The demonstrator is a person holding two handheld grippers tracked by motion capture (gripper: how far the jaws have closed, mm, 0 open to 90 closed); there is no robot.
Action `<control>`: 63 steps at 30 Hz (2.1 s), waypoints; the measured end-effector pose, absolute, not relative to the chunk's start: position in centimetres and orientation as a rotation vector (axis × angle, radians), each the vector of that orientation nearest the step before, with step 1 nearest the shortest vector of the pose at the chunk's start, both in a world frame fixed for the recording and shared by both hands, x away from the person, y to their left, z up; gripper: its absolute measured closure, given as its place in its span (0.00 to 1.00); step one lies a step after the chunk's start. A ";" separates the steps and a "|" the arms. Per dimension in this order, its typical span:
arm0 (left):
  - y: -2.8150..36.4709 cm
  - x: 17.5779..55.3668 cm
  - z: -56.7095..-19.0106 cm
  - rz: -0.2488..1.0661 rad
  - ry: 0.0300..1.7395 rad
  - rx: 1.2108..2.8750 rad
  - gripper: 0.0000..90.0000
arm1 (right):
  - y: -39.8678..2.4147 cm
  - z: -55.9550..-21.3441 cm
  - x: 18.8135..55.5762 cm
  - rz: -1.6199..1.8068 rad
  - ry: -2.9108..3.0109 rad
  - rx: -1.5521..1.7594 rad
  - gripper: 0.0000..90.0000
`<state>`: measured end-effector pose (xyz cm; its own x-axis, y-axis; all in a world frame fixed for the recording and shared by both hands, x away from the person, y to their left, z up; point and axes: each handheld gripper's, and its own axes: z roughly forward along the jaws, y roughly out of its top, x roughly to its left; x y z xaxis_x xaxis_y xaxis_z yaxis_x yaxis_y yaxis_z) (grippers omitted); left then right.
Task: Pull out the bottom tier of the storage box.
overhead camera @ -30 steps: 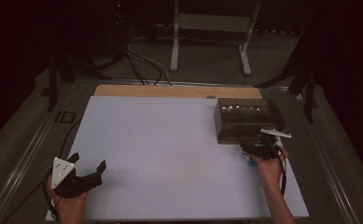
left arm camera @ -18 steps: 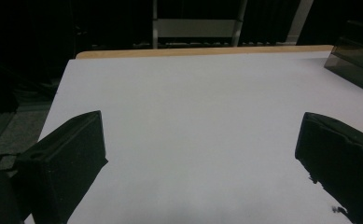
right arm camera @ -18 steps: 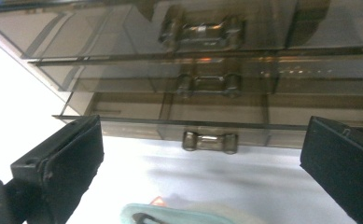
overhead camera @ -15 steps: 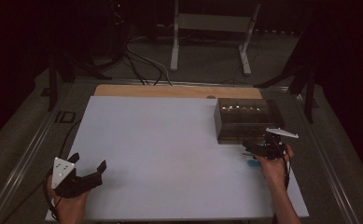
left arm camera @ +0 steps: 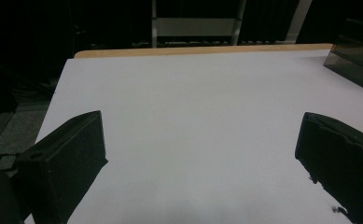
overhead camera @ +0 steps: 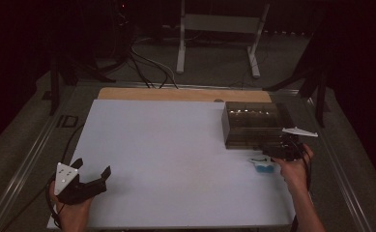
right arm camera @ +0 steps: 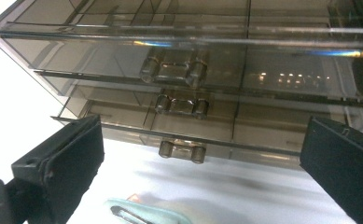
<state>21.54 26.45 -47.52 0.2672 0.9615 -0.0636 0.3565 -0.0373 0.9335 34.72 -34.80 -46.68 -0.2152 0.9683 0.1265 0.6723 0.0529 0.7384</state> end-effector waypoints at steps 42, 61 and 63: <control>26.3 21.7 -47.6 0.789 1.251 1.588 0.04 | -34.2 -49.2 36.8 0.857 2.247 1.374 0.30; 26.5 21.6 -47.6 0.790 1.256 1.581 0.04 | -33.3 -49.3 37.1 0.709 2.307 1.297 0.36; 26.5 21.6 -47.6 0.789 1.255 1.583 0.04 | -33.1 -49.3 37.0 0.706 2.299 1.286 0.39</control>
